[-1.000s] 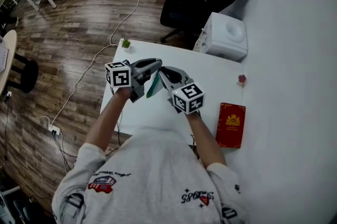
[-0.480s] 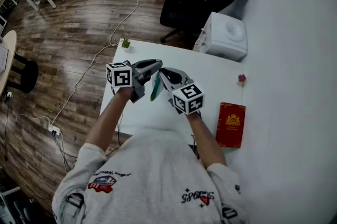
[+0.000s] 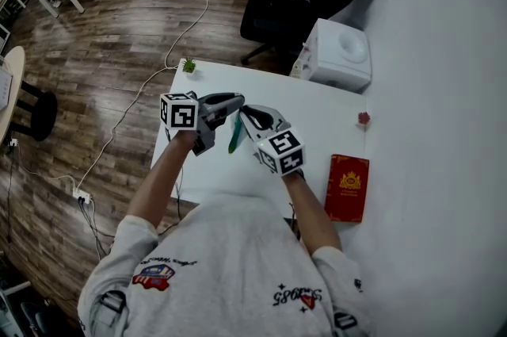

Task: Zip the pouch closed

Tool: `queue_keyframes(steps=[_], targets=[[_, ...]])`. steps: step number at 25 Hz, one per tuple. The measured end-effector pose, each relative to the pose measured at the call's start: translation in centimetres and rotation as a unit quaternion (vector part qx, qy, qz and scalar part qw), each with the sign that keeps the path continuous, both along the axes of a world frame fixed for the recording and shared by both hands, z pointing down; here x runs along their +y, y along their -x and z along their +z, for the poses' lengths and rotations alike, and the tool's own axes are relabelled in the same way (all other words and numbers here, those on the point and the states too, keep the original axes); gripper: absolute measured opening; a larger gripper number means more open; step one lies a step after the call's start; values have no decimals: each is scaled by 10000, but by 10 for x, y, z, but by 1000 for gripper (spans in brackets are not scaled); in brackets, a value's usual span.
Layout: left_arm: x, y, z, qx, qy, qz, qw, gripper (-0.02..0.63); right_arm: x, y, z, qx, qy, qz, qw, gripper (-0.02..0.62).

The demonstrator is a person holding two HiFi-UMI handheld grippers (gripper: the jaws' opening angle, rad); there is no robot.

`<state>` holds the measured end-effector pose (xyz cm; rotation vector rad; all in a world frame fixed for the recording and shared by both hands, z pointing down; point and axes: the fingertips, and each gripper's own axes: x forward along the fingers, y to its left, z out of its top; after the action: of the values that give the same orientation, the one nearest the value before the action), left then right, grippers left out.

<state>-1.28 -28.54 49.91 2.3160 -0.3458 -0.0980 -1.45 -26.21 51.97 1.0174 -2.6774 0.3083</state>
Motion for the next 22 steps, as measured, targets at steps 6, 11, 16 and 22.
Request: queue_keyframes(steps=[6, 11, 16, 22], targets=[[2, 0, 2, -15, -30, 98, 9999, 30, 2, 1, 2, 102, -133, -76, 9998, 40], [0, 1, 2, 47, 1, 115, 9999, 31, 0, 1, 2, 85, -147, -87, 9998, 40], [3, 0, 3, 120, 82, 170, 9997, 30, 4, 0, 3, 99, -199, -91, 9997, 39], [0, -2, -2, 162, 70, 236, 9996, 35, 0, -2, 2, 155, -214, -77, 9996, 40]])
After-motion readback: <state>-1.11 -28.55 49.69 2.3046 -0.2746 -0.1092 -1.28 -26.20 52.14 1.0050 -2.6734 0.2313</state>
